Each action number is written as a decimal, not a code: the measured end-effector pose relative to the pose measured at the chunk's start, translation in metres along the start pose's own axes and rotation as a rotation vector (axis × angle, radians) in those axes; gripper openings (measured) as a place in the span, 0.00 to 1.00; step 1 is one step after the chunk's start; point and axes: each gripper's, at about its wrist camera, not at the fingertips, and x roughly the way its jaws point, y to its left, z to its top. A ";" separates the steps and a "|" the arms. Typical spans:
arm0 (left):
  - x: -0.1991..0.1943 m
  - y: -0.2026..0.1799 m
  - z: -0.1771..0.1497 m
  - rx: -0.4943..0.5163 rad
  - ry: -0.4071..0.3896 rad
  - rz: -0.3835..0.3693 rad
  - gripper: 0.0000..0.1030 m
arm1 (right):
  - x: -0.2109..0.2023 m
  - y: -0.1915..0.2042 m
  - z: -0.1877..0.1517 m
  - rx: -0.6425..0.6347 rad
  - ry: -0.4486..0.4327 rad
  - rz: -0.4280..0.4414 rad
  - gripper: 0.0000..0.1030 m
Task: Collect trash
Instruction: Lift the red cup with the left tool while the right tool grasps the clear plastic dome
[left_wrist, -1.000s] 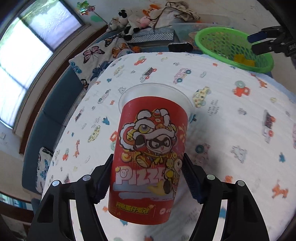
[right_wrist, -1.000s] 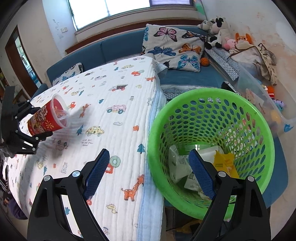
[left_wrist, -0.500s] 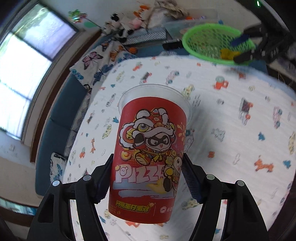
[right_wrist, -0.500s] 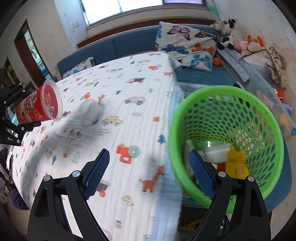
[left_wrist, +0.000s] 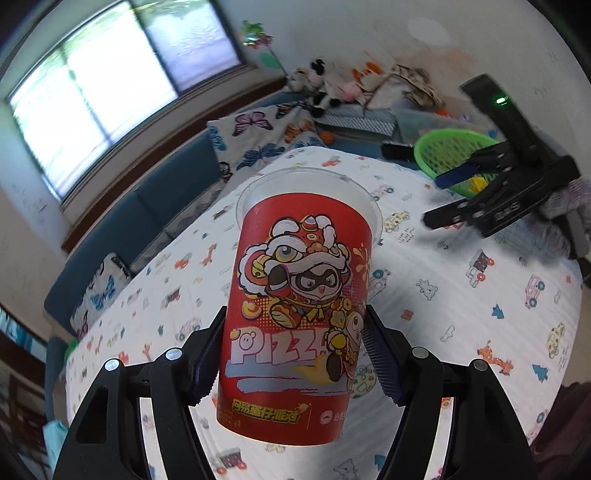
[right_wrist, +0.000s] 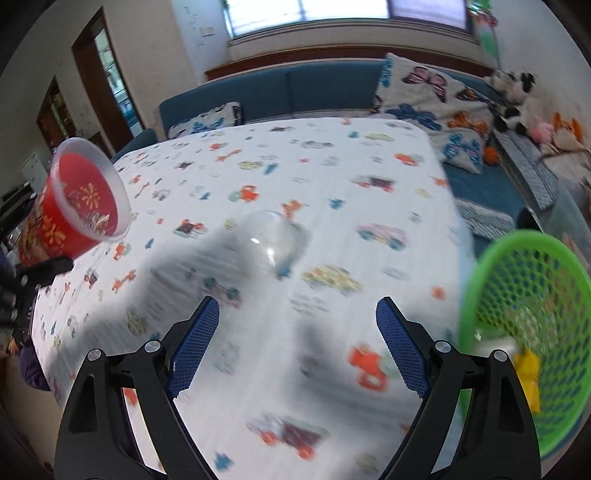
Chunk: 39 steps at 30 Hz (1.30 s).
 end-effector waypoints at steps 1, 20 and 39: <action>-0.001 0.002 -0.003 -0.021 -0.005 -0.003 0.65 | 0.004 0.003 0.003 -0.007 0.003 0.001 0.83; 0.018 0.014 -0.039 -0.178 -0.016 -0.008 0.65 | 0.096 0.027 0.041 -0.060 0.071 -0.047 0.72; 0.020 -0.002 -0.032 -0.188 -0.047 -0.031 0.65 | 0.068 0.018 0.023 -0.042 0.042 -0.063 0.57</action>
